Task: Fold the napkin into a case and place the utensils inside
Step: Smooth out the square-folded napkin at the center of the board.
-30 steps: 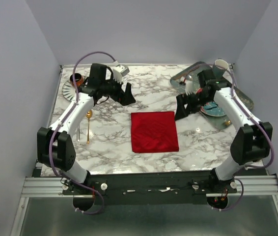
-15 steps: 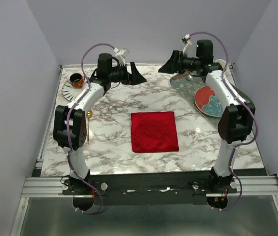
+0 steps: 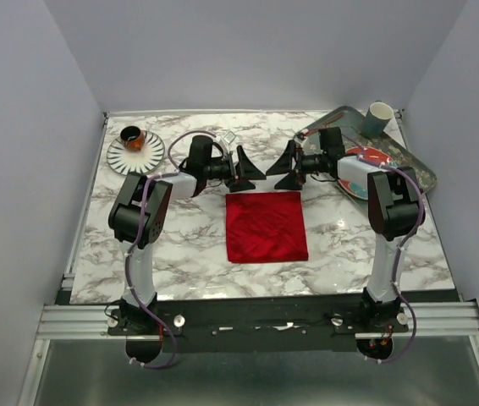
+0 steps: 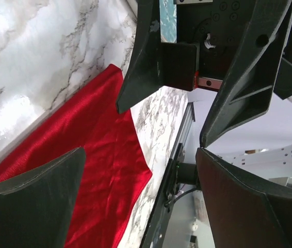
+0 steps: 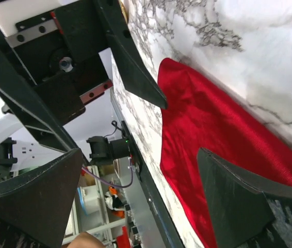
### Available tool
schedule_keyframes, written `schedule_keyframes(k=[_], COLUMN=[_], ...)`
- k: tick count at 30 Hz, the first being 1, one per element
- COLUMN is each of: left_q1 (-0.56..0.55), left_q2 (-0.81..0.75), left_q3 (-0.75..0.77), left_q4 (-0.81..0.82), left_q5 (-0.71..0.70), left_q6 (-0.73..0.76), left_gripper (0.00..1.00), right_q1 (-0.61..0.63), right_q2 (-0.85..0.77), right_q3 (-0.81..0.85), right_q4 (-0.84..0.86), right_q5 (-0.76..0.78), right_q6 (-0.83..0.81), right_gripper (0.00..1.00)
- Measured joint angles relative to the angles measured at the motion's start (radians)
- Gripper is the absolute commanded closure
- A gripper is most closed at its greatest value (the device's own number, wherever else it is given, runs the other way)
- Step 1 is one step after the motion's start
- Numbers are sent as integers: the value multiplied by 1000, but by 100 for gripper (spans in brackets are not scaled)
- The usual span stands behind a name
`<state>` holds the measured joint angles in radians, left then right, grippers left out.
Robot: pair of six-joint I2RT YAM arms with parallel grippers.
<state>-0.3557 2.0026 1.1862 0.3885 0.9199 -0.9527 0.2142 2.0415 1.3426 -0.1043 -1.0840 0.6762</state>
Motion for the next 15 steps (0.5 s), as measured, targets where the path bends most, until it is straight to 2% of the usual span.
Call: schedule_keyframes(k=[6, 15], left_q1=[-11, -8], left_q2=[94, 165], left_q3=[0, -5], left_q4=[83, 96], left_q5=[10, 11], left_q6=[-75, -89], left_gripper=[1, 1], right_q1=[-1, 0], right_q2=[84, 166], right_q3=[1, -5], right_q4=[64, 82], right_q5=[-18, -23], right_q6=[49, 59], right_gripper=[0, 0])
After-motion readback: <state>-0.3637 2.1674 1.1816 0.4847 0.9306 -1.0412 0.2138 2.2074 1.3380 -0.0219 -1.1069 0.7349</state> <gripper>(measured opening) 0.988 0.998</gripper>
